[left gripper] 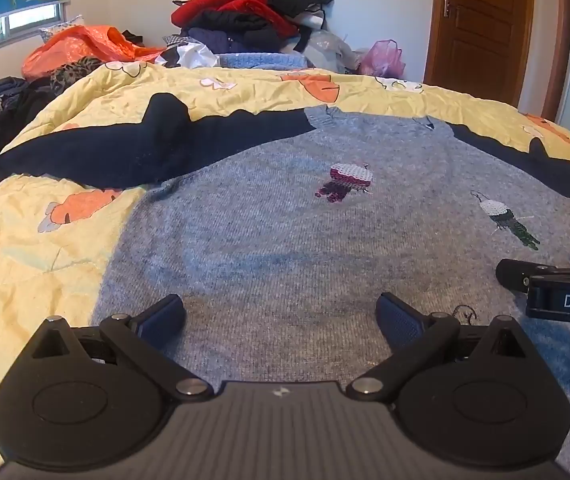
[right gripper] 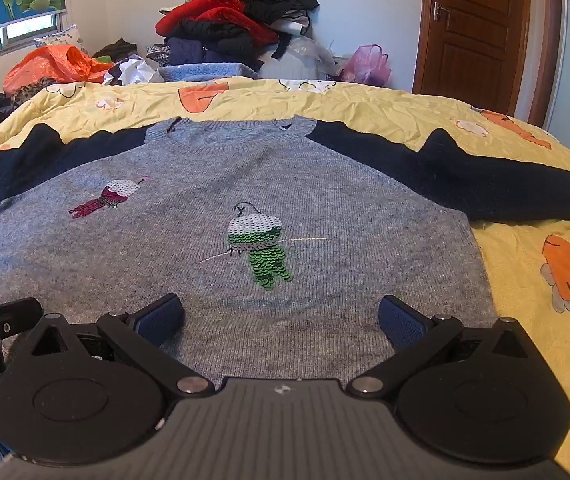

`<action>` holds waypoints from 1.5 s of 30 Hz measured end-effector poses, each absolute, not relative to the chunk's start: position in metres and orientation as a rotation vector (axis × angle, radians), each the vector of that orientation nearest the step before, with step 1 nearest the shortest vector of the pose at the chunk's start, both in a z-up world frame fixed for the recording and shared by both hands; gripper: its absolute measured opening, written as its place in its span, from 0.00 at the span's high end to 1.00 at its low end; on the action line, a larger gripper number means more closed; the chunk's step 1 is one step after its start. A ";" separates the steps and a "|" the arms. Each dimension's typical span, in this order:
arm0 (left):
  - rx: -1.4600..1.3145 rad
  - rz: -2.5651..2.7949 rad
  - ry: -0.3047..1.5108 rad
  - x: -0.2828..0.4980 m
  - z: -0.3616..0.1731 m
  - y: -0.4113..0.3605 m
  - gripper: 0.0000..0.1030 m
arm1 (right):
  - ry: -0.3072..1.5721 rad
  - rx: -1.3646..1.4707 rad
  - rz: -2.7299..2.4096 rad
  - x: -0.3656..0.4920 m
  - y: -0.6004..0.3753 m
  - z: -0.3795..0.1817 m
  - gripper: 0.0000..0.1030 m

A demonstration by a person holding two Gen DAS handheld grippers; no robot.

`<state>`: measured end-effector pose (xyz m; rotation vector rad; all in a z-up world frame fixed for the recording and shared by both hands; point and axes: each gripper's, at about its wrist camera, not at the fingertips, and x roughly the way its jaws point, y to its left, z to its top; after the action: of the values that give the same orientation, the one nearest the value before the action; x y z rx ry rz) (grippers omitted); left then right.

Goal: Fold small clothes

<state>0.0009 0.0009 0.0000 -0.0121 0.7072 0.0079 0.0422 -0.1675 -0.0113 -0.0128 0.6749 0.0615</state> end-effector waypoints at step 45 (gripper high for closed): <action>0.003 -0.001 0.727 0.005 0.001 0.001 0.00 | 0.666 -0.004 0.046 0.043 -0.169 -0.011 0.00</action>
<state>0.0051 0.0011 0.0013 0.0032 0.7266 -0.0006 0.0427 -0.1693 -0.0115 -0.0038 0.6662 0.0457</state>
